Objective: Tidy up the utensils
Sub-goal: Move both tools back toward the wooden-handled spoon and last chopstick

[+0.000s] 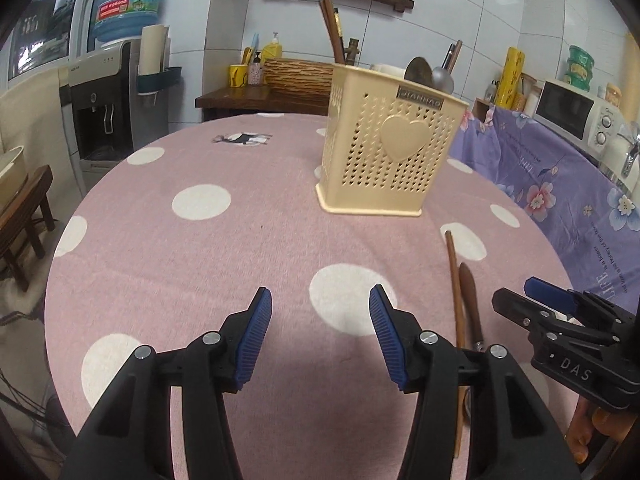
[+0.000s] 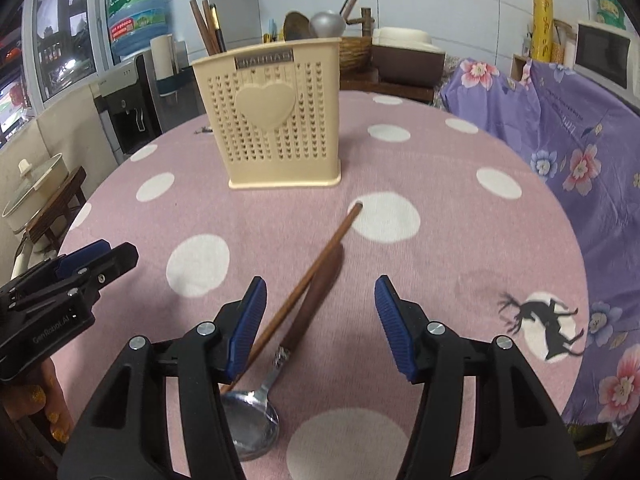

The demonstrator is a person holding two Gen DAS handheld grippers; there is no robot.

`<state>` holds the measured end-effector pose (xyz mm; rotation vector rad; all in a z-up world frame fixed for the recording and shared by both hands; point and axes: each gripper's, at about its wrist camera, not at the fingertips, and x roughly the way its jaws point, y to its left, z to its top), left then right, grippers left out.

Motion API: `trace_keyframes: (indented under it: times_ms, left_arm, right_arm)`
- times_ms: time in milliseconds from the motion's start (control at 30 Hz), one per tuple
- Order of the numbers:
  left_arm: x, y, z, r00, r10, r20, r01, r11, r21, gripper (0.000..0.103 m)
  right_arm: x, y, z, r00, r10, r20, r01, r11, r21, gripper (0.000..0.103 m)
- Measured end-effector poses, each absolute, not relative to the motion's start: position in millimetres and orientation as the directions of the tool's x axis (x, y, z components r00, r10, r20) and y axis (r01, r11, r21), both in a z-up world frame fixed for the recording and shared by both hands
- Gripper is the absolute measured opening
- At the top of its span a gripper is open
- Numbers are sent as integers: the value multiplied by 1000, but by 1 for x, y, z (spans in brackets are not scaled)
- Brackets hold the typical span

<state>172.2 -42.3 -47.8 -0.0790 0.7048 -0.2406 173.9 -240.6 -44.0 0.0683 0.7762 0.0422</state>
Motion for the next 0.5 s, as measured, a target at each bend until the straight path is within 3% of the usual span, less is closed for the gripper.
trace_keyframes:
  times_ms: [500]
  left_arm:
    - [168, -44, -56, 714, -252, -653, 201, 967, -154, 51]
  right_arm:
    - [178, -238, -69, 628, 108, -770, -5, 991, 135, 41]
